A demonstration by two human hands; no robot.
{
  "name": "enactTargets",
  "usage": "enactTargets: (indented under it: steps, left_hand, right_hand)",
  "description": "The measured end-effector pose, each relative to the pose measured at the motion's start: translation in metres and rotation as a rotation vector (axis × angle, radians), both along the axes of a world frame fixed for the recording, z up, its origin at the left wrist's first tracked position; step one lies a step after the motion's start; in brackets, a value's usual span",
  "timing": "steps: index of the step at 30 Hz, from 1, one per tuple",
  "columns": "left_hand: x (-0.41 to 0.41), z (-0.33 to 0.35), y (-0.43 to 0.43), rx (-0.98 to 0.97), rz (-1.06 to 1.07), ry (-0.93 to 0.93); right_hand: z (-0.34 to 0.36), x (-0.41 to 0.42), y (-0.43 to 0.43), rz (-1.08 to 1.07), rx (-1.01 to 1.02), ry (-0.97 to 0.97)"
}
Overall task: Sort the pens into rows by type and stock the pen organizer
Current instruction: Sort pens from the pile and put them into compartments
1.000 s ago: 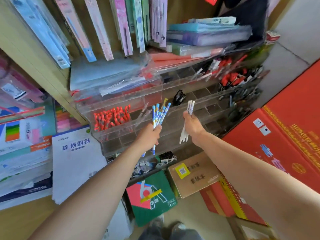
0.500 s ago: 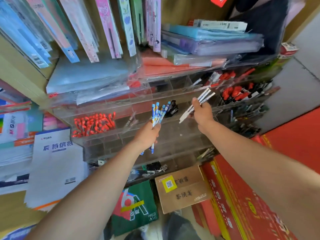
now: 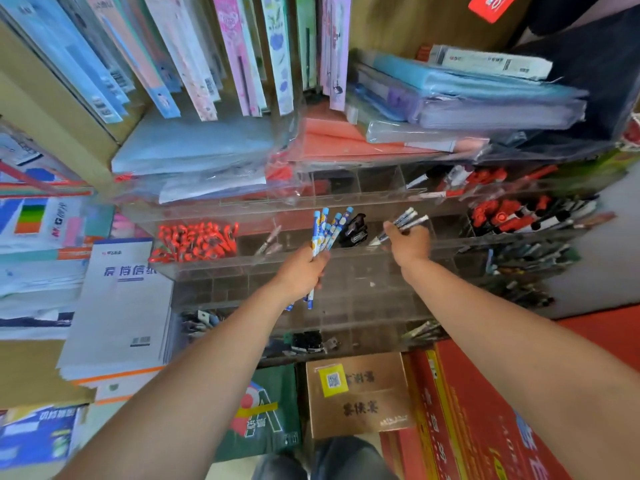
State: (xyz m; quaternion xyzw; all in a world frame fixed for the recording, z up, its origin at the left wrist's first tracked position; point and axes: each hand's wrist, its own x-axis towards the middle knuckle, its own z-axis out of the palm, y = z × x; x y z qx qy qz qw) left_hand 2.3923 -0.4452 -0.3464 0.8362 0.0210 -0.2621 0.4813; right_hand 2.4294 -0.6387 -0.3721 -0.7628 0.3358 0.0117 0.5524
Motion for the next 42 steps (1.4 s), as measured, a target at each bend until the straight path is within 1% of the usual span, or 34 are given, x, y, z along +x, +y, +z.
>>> enactTargets:
  steps: [1,3,8,12,15,18,22,23,25,27,29,31,35,42]
  left_hand:
    - [0.001,-0.001,0.000,-0.001,-0.002,0.002]
    - [0.002,-0.002,0.002,-0.007,-0.007,0.010]
    - [0.002,-0.005,0.006,-0.056,-0.018,0.032]
    - [0.002,-0.002,0.009,-0.072,-0.048,0.066]
    - [0.001,0.001,0.011,-0.099,-0.061,0.093]
    - [0.000,0.004,0.011,-0.100,-0.080,0.091]
    - [-0.002,0.007,0.010,-0.127,-0.098,0.087]
    - [-0.003,0.009,0.009,-0.138,-0.101,0.087]
    - [-0.007,0.011,0.006,-0.166,-0.091,0.098]
    - [-0.011,0.015,0.003,-0.202,-0.092,0.123]
    - [-0.015,0.018,0.000,-0.219,-0.138,0.151]
    - [-0.019,0.019,-0.002,-0.226,-0.181,0.179]
    - [-0.022,0.021,-0.002,-0.251,-0.139,0.191]
    - [-0.020,0.026,-0.009,-0.258,-0.135,0.192]
  right_hand:
    - [0.001,0.000,0.000,0.004,-0.046,0.013]
    - [0.001,0.002,0.000,0.008,-0.076,0.022]
    - [-0.002,0.004,-0.001,-0.023,-0.060,0.057]
    - [-0.001,-0.002,-0.001,-0.031,-0.052,0.013]
    - [-0.001,-0.005,-0.001,-0.073,-0.011,0.017]
    - [0.003,-0.010,0.000,-0.124,0.048,-0.032]
    - [0.014,-0.025,0.007,-0.161,0.005,-0.135]
    - [0.017,-0.029,0.011,-0.141,0.042,-0.159]
    - [0.025,-0.038,0.019,-0.032,0.184,-0.152]
    - [0.033,-0.049,0.027,0.155,0.367,-0.091]
    - [0.037,-0.057,0.033,0.343,0.527,-0.037]
    - [0.036,-0.063,0.037,0.438,0.586,-0.030]
    - [0.033,-0.068,0.034,0.376,0.569,-0.020]
    - [0.036,-0.069,0.028,0.332,0.576,-0.029]
